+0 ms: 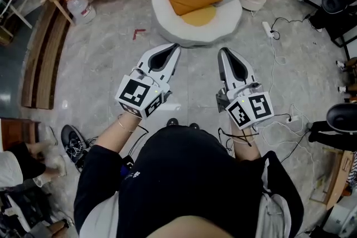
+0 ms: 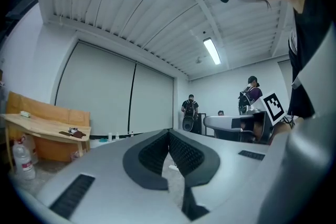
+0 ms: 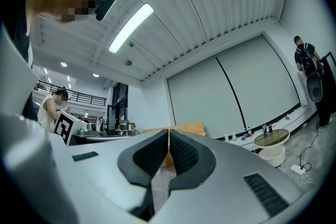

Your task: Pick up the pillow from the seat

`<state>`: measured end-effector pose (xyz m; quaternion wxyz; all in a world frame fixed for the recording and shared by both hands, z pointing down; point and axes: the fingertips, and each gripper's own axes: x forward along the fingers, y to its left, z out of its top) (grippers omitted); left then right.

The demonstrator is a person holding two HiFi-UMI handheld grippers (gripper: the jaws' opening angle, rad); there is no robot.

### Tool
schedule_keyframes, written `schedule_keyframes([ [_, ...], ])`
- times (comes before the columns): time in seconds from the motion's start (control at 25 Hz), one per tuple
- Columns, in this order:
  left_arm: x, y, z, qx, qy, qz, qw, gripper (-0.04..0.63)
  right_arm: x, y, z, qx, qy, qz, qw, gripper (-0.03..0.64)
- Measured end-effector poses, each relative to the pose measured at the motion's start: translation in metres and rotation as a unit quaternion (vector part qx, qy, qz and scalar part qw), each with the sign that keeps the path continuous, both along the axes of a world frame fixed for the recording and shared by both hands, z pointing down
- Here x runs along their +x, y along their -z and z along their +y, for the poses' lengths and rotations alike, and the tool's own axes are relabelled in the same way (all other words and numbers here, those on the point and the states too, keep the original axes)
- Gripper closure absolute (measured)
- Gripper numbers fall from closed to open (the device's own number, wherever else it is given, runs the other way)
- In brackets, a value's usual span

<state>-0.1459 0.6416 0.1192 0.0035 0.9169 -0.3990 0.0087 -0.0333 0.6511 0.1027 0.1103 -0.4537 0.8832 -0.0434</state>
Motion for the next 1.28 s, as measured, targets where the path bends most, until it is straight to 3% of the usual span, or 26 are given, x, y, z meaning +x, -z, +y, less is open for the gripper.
schedule_keyframes([
  [0.72,0.053,-0.004,-0.003,0.004,0.004,0.001,1.0,0.586,0.054,-0.005,-0.003,0.013,0.01,0.004,1.0,0.594],
  [1.28,0.068,0.001,-0.085,0.019,-0.035,0.022,0.9989,0.586,0.07,-0.005,-0.075,0.014,-0.028,0.012,0.999,0.594],
])
